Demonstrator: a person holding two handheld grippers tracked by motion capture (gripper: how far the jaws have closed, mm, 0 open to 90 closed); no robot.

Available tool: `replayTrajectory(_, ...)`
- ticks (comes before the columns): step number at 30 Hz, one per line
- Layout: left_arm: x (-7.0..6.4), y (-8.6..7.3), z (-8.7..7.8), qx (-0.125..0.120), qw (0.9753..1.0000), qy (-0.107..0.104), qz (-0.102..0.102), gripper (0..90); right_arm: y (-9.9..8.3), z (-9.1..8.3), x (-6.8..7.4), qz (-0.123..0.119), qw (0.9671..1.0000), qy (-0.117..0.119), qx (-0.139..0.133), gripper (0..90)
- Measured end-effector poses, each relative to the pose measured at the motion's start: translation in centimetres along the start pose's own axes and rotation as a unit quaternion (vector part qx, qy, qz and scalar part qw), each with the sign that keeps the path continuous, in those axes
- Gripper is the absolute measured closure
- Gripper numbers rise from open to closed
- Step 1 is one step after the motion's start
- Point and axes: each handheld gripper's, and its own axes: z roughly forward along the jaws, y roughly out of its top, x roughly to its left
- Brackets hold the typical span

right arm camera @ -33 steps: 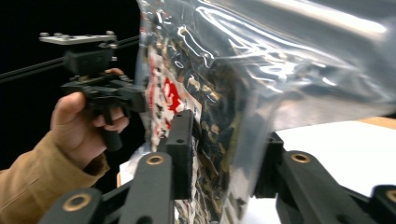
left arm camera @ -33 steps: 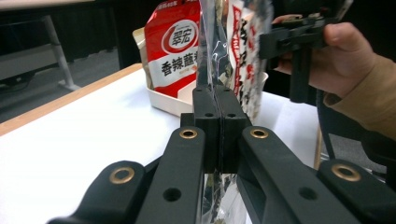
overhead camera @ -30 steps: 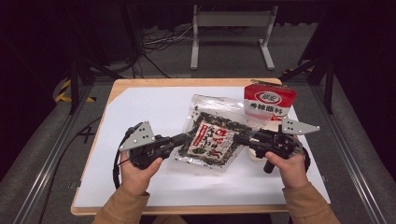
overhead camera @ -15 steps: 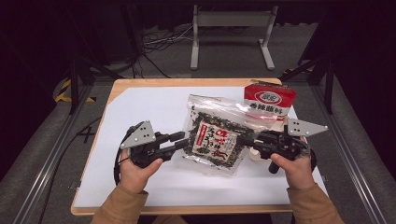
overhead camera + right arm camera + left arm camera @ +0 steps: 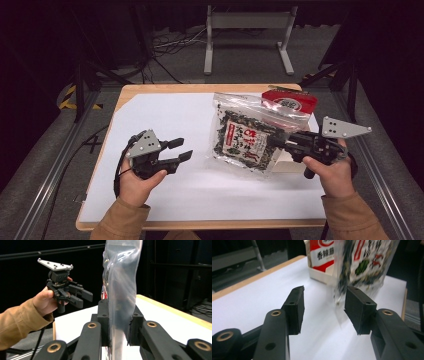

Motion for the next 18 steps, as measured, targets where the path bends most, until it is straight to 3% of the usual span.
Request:
replayTrajectory(13,1.1,-1.2,0.2,0.040,0.9989,0.021,-0.016,44.2,2.6,-1.7,-0.1,-0.021,0.9993,-0.030,0.005,76.7)
replayTrajectory(18,1.3,-1.5,0.6,0.062,0.9976,0.027,-0.011,40.0,3.6,-2.3,-0.3,-0.022,0.9991,-0.036,0.001,76.7)
